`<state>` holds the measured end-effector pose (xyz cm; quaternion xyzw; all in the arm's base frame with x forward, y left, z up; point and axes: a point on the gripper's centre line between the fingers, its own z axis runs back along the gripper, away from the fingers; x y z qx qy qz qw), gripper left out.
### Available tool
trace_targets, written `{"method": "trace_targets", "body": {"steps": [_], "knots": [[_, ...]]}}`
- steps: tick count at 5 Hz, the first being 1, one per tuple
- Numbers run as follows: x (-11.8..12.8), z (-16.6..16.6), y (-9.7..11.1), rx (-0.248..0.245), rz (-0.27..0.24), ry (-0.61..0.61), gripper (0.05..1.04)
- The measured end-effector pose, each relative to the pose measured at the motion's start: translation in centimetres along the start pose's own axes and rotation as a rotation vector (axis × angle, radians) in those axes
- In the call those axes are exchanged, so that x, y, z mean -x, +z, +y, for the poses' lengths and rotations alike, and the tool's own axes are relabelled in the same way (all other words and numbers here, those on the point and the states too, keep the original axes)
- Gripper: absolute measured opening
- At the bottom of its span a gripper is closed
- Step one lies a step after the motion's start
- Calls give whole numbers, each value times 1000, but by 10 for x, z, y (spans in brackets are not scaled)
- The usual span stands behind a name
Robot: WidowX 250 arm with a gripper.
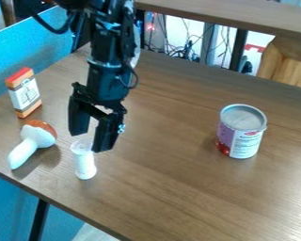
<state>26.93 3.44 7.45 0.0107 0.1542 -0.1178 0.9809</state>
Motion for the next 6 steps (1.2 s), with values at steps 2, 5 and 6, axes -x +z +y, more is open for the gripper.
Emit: {"method": "trace_targets", "body": {"steps": [2,5,6], "knots": [[6,5,-17,-38,142,67,1000],[-5,4,-31,0,171,37,672],[-3,0,-26,10,142,26,595]]}}
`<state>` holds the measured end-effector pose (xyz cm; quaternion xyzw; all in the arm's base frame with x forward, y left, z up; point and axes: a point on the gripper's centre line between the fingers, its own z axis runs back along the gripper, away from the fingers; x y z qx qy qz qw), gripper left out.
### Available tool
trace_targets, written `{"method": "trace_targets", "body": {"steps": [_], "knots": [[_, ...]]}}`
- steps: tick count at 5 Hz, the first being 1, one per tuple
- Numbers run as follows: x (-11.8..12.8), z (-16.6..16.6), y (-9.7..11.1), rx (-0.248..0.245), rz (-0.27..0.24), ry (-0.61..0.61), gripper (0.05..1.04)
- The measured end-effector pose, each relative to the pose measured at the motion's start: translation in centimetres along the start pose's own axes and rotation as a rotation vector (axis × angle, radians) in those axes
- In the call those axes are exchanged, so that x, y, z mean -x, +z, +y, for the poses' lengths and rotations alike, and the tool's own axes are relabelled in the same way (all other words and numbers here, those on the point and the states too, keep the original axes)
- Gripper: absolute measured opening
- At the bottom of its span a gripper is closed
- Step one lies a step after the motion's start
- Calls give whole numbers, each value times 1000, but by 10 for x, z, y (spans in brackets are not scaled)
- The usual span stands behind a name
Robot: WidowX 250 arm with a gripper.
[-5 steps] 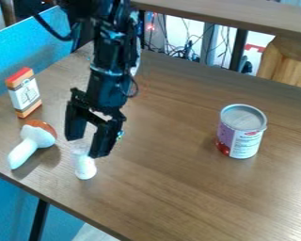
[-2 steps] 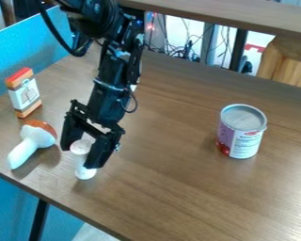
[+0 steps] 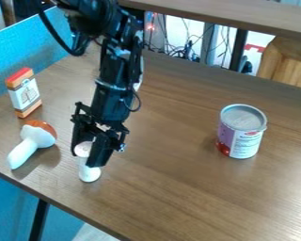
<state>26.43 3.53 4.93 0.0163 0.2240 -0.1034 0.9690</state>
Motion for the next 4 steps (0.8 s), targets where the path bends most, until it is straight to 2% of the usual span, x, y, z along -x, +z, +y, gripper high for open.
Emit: {"method": "trace_targets", "body": {"steps": [1,2,3,4], "knots": [[7,-8,22,-48,-63,0,595],[10,-49,46,-131,-118,-48,595],[17,-97,58,-195,-156,-131,595],[20,-137,62,-231,-172,-232,595]]}}
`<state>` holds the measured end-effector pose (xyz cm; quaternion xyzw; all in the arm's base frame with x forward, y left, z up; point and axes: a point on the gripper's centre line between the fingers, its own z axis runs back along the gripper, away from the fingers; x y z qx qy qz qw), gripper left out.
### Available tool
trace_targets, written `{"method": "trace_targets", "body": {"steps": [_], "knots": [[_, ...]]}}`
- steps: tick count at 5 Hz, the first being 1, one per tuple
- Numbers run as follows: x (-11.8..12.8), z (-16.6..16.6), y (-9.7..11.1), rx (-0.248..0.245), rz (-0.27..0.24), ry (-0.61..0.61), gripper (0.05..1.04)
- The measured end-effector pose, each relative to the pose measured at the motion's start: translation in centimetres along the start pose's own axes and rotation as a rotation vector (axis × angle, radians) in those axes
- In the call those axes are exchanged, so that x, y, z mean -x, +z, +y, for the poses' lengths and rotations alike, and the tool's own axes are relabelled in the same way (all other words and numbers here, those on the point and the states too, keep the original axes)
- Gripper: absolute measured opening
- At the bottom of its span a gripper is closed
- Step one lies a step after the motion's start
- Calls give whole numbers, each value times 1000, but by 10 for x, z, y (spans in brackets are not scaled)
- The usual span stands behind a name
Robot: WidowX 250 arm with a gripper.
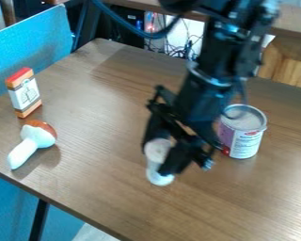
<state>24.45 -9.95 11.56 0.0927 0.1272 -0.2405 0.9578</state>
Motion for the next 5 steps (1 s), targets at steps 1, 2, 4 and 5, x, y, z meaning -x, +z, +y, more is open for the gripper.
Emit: {"method": "trace_targets", "body": {"steps": [1,2,4,5], "knots": [[-9,-33,5,31,-21,-117,595],[-24,-68,-9,2,40,-223,595],[-53,-87,-33,-88,21,-282,595],[-57,-81,-40,-84,-2,-298,595]]}}
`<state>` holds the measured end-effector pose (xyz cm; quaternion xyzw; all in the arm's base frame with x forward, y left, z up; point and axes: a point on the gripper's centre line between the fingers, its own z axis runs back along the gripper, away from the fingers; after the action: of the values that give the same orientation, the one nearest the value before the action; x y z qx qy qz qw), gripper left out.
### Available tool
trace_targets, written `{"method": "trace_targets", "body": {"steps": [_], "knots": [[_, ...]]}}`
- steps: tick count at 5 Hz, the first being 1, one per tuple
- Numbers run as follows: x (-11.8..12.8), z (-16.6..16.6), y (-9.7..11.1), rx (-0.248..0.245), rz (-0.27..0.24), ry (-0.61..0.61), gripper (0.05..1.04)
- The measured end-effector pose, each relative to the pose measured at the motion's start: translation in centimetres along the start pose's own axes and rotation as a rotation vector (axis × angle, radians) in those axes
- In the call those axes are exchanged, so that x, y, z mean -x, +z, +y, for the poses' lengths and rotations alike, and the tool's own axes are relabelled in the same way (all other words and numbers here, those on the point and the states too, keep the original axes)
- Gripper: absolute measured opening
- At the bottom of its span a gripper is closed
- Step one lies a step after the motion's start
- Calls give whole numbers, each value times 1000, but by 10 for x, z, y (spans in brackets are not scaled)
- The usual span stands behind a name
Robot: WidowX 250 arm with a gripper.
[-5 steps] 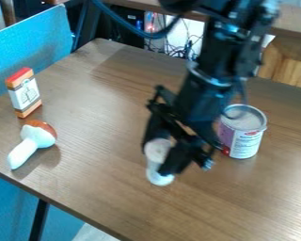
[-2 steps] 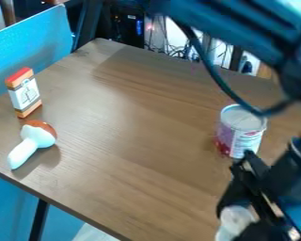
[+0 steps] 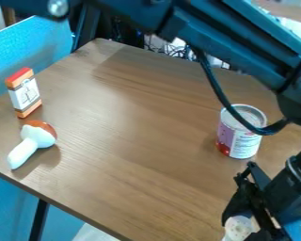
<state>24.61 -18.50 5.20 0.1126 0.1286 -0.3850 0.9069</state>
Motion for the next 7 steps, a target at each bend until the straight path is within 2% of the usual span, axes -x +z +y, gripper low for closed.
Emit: {"method": "trace_targets", "body": {"steps": [1,2,3,4,5,6,7], "knots": [[2,11,-7,26,-5,-3,595],[2,14,-10,54,-39,-20,595],[0,15,-9,67,-45,-32,641],[-3,15,-20,92,-13,-14,937],[0,14,-17,103,-39,-3,1010],[38,28,20,110,-198,77,1006],[74,40,43,110,-298,155,1003]]}}
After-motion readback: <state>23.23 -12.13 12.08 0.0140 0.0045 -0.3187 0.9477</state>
